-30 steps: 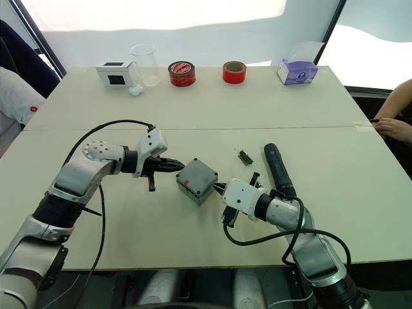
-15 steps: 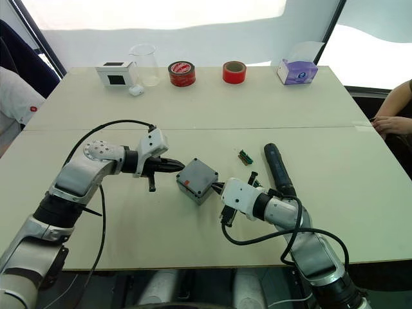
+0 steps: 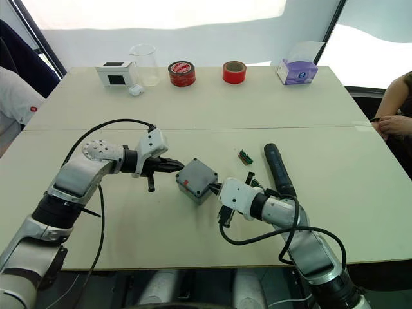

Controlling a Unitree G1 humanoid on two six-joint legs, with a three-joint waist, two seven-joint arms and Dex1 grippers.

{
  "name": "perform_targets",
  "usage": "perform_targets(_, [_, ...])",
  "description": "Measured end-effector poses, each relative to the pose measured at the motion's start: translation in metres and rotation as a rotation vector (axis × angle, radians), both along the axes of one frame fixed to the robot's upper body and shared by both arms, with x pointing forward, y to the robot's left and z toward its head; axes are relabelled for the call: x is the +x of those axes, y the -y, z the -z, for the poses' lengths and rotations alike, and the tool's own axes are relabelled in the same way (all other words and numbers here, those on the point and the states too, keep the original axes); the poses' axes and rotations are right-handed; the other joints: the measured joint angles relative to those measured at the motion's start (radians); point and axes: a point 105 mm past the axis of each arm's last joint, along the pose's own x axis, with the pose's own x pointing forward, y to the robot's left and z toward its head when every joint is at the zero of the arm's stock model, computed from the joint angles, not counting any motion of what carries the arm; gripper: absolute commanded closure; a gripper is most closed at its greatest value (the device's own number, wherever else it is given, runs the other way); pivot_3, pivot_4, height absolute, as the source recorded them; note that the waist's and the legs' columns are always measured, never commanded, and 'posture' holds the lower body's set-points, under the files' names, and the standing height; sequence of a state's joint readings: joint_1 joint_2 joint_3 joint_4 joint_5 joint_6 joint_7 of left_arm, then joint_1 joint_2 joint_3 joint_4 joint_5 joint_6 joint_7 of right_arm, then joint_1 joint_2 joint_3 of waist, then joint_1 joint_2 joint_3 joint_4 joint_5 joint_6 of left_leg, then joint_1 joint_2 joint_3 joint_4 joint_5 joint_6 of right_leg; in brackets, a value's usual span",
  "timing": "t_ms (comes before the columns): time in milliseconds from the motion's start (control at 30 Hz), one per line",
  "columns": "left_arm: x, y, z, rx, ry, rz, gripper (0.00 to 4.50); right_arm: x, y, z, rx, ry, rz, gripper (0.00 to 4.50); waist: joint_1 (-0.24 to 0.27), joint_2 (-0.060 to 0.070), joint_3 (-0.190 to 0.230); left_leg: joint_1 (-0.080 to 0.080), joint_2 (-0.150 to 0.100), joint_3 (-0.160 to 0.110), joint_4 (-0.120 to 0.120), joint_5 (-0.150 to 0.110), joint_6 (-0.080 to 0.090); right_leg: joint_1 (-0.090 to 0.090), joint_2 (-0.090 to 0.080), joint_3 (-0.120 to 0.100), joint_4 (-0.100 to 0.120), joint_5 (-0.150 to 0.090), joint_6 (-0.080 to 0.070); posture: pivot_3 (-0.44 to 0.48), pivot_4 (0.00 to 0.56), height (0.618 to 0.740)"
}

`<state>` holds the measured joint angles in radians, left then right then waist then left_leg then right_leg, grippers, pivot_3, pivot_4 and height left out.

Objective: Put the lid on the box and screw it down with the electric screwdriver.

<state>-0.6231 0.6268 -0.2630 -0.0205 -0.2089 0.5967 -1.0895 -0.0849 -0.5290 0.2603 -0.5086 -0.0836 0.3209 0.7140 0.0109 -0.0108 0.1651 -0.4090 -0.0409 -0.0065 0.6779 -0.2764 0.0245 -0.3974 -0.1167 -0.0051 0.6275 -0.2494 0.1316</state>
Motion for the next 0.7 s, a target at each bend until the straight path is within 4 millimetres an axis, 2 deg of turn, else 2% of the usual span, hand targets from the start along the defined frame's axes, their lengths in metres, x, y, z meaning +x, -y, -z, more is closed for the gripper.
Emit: perform_targets(700, [-0.0046, 0.0000, 0.0015, 0.010, 0.004, 0.007, 4.50, -0.0016, 0.0011, 0.0003, 0.003, -0.025, -0.009, 4.45, 0.001, 0.000, 0.000, 0.000, 0.000, 0.000, 0.000, 0.000, 0.000, 0.000, 0.000, 0.000, 0.000, 0.000, -0.001, 0.000, 0.150, 0.740])
